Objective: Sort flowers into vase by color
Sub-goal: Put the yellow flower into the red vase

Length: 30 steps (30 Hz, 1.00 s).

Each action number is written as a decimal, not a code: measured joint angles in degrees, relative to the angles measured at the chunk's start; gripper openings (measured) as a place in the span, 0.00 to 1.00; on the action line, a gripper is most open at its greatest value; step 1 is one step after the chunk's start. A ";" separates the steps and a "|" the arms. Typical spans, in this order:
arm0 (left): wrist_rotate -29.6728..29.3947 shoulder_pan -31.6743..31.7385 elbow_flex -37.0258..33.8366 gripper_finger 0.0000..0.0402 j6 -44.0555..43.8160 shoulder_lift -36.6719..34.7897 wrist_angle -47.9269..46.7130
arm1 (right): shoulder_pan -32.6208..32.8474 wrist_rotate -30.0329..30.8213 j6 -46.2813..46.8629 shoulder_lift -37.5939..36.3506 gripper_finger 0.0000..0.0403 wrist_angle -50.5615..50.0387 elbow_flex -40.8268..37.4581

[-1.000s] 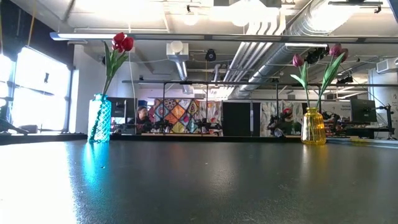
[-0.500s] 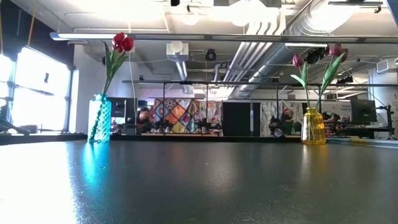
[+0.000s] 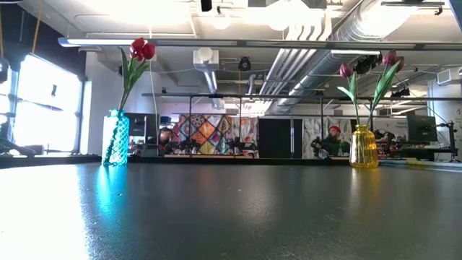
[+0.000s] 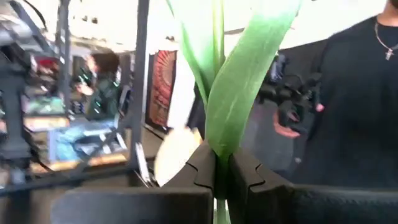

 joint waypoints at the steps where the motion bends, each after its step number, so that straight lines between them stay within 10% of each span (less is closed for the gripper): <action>1: 0.06 -0.61 -0.71 0.00 -0.61 -0.37 -0.18 | 0.00 0.18 0.07 0.00 0.44 -0.19 0.00; 30: -2.82 -3.65 -6.63 0.16 -9.87 -1.17 -4.92 | -1.38 1.02 5.46 0.00 0.44 -0.75 0.00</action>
